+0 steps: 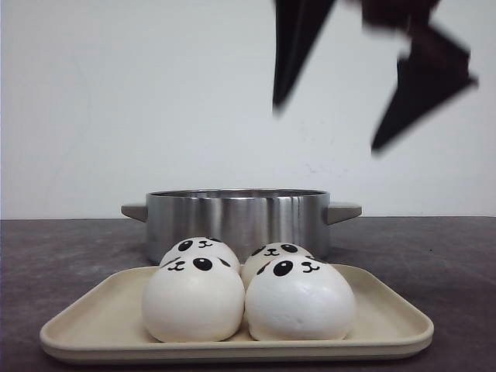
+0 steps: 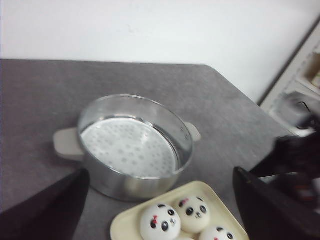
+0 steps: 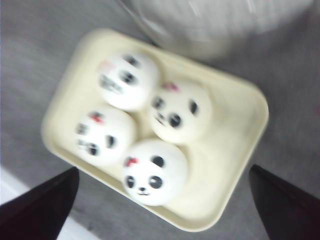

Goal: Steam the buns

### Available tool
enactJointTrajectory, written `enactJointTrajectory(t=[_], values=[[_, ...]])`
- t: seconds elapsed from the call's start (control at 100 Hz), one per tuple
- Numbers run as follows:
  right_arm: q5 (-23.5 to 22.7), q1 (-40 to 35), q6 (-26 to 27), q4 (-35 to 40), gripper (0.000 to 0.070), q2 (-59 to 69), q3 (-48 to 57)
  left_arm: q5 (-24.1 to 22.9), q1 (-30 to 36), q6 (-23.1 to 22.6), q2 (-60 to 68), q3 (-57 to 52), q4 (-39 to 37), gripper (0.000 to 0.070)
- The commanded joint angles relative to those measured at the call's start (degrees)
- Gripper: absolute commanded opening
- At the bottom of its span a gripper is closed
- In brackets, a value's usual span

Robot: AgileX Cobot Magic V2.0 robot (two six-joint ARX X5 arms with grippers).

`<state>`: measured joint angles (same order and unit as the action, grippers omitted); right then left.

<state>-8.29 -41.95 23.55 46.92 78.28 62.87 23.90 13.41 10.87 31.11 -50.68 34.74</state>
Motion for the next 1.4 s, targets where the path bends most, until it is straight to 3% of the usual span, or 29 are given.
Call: enactJointTrajectory(t=[0.0,0.15,0.47,0.58,0.69,0.75,0.83,0.96,1.24,1.39], values=[[0.1,-0.6,1.6,-0.8,0.0661,4.0,0.9,0.2,0.9,-0.8,0.1,-0.7,-0.3,0.0557],[0.4,-0.5,1.9,-5.8,0.0603,10.5,0.9,0.2,3.5,-0.8,0.1,-0.7,0.4,0.0557],[0.9,-0.5,5.9,-12.5,0.059,18.6,0.9,0.1,7.0,-0.8,0.2,-0.7,0.4,0.0557],[0.9,-0.5,7.5,-13.9,0.0441,20.3,0.9,0.1,7.6,-0.8,0.2,-0.7,0.4,0.0557],[0.9,-0.5,7.8,-14.2,0.035,21.6,0.9,0.1,7.7,-0.8,0.2,-0.7,0.4,0.0557],[1.0,-0.5,7.8,-13.9,0.0228,22.1,0.9,0.1,7.7,-0.8,0.2,-0.7,0.4,0.0557],[1.7,-0.5,7.8,-13.8,0.0,22.2,0.9,0.1,7.7,-0.8,0.2,-0.7,0.4,0.0556],[4.4,-0.8,7.8,-14.0,0.0002,21.9,0.9,0.1,7.7,-0.8,0.2,-0.7,0.4,0.0556],[1.7,-3.9,7.5,-13.7,0.0002,10.4,1.0,0.1,7.7,-0.8,0.2,-0.7,-0.1,0.0557],[2.9,-6.2,7.5,-14.1,0.0002,0.0,2.0,0.0,7.7,-0.8,0.2,-0.7,-0.5,0.0556]])
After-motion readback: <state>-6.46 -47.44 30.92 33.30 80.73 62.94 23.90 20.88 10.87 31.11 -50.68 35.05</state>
